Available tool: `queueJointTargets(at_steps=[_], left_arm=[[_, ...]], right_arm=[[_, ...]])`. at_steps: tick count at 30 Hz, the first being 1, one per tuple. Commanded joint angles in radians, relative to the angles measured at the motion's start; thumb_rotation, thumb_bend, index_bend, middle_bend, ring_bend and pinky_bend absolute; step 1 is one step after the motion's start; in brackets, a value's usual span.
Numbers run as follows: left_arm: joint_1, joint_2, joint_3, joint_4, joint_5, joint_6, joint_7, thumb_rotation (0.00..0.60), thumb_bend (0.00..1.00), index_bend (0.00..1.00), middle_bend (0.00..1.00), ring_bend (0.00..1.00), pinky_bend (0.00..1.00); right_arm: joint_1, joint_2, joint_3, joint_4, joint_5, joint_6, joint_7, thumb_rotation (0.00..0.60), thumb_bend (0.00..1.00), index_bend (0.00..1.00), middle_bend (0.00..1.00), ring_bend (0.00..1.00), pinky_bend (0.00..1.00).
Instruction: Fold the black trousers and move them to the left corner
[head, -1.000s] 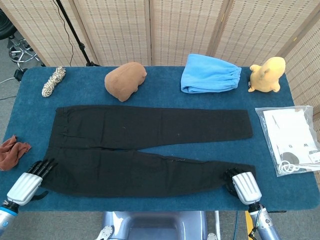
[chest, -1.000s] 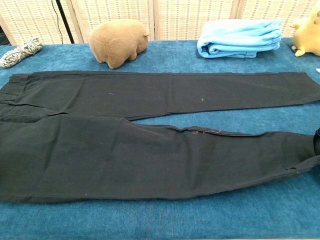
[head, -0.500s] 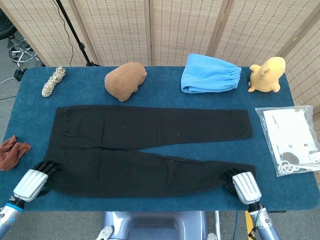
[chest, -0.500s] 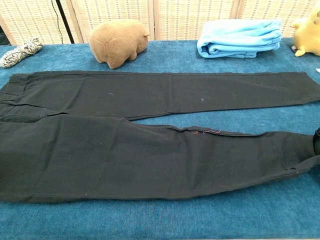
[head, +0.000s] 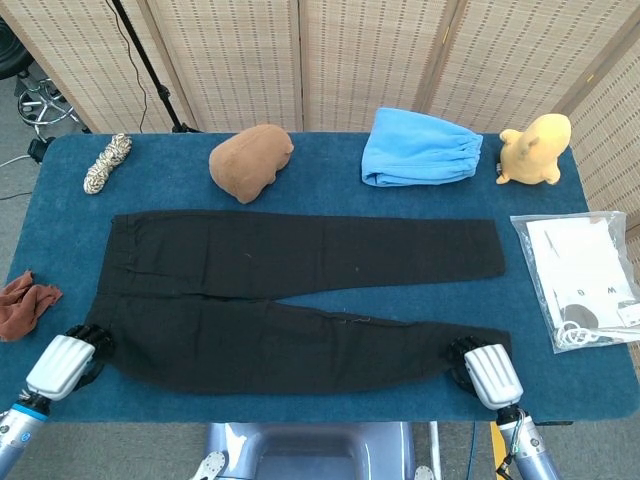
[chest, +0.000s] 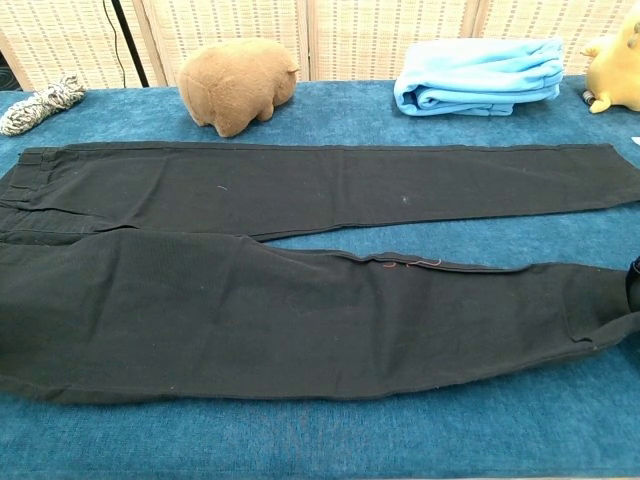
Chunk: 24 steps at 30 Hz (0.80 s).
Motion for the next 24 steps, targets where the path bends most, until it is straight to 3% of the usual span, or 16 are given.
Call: queueJointTargets(at_steps=[1,5,11,24], left_arm=[[-0.005,0.0,0.003,-0.003,0.002,-0.003,-0.009,0.6,0.6,0.58,0.46,0.33,0.43],[-0.012,0.007,-0.001,-0.015,-0.005,-0.008,-0.029,0.6,0.63,0.61,0.49,0.35,0.49],[-0.028,0.037,-0.018,-0.057,-0.025,-0.018,-0.037,0.6,0.63,0.62,0.5,0.36,0.49],[-0.121,0.143,-0.083,-0.279,-0.099,-0.151,0.016,0.6,0.62,0.64,0.52,0.37,0.5]], right_arm=[[0.0,0.001,0.0,-0.002,0.002,-0.002,0.001,0.6,0.67,0.59,0.52,0.47,0.64],[0.0,0.003,0.0,-0.01,0.007,-0.01,0.003,0.6,0.67,0.59,0.52,0.47,0.64],[0.003,0.006,0.009,-0.033,0.021,-0.019,0.014,0.6,0.68,0.59,0.52,0.47,0.64],[0.063,0.01,0.085,-0.049,0.079,-0.088,-0.009,0.6,0.69,0.59,0.52,0.47,0.64]])
